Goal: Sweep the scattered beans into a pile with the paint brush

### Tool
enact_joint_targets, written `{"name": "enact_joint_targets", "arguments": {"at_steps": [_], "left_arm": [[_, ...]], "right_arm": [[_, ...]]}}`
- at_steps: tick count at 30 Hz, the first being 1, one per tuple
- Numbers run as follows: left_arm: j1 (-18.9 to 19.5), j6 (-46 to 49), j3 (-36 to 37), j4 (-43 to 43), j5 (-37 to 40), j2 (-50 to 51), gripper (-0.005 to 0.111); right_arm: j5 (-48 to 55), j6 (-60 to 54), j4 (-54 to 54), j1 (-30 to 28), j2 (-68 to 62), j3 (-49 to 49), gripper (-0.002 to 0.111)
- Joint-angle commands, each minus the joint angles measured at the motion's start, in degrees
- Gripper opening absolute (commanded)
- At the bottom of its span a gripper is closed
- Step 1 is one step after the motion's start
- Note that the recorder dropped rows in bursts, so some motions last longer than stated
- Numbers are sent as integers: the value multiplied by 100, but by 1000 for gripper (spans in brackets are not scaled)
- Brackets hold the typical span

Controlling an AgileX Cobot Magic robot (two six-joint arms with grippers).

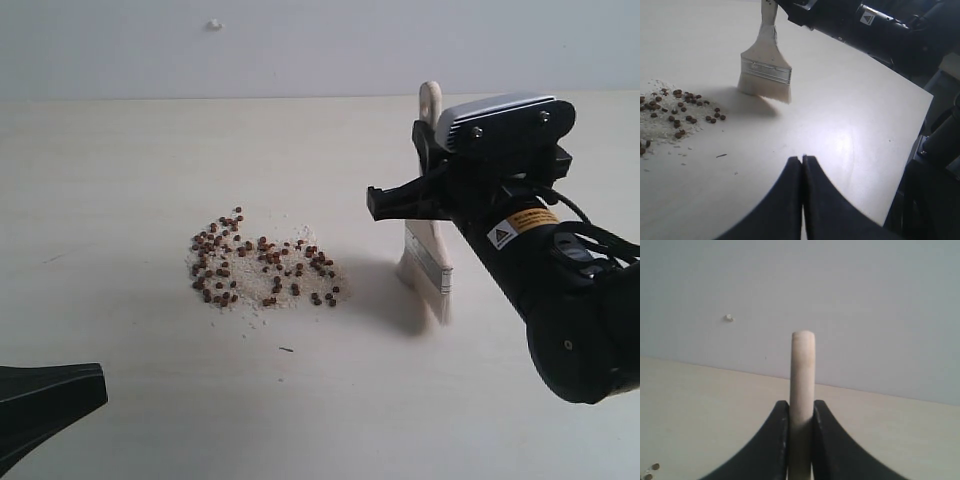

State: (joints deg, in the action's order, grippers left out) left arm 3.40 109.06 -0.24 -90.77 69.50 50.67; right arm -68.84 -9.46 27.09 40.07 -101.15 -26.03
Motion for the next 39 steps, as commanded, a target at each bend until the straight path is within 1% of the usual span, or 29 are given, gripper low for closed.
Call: {"name": "enact_joint_targets", "arguments": {"at_steps": [1,5,15,23,26,30,39], "left_arm": [[7,21,24,-24,46,-34,0],[7,21,24,-24,46,-34,0],[7,34,24,-24,46,-34,0],[7,22,24,-24,46,-34,0],[7,22,24,-24,46,-34,0],[7,22,24,-24,46,-34,0],[7,34,24,-24,46,-34,0]], "right_arm": [[-112,207,-79,24,-14,-23,0],[-112,562,-74,24,-14,-73,0],[-112,361,144,24,-82,-313,0],[-112,525,405,128,-720,-769,0],[-112,621,406,262,-893,-1005,0],[-112,610,790,489,-1074,-1237,0],[-112,610,1142,900,-1346,-1740,0]]}}
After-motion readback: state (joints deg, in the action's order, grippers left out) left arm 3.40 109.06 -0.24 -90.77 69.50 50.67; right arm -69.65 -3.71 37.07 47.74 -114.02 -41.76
